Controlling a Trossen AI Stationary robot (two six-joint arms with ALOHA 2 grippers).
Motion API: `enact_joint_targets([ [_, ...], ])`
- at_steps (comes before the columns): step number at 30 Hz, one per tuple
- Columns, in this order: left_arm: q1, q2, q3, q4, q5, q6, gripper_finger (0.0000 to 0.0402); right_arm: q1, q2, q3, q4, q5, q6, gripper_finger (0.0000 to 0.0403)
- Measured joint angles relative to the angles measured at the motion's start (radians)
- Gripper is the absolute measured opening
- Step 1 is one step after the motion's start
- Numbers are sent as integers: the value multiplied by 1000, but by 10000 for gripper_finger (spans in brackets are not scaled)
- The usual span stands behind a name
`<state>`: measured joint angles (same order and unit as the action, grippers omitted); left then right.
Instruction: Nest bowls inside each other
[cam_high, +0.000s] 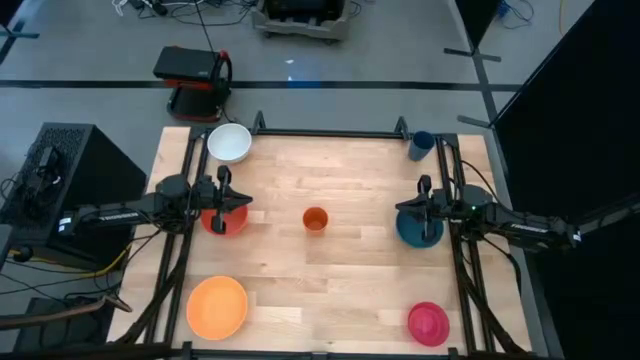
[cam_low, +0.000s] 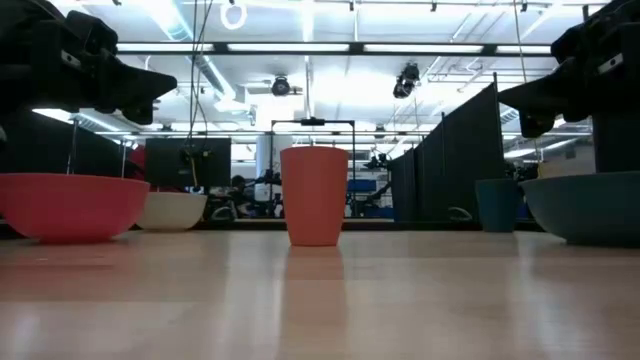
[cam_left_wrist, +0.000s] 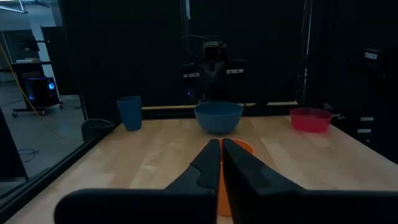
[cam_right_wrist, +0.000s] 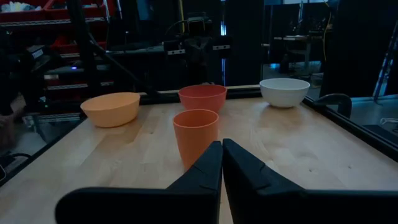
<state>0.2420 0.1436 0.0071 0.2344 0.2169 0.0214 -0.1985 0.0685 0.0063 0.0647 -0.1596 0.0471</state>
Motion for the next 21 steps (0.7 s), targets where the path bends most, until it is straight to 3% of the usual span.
enact_joint_targets([
  [21,0,0,0,0,0,0,6,0,0,0,0,0,0,0],
])
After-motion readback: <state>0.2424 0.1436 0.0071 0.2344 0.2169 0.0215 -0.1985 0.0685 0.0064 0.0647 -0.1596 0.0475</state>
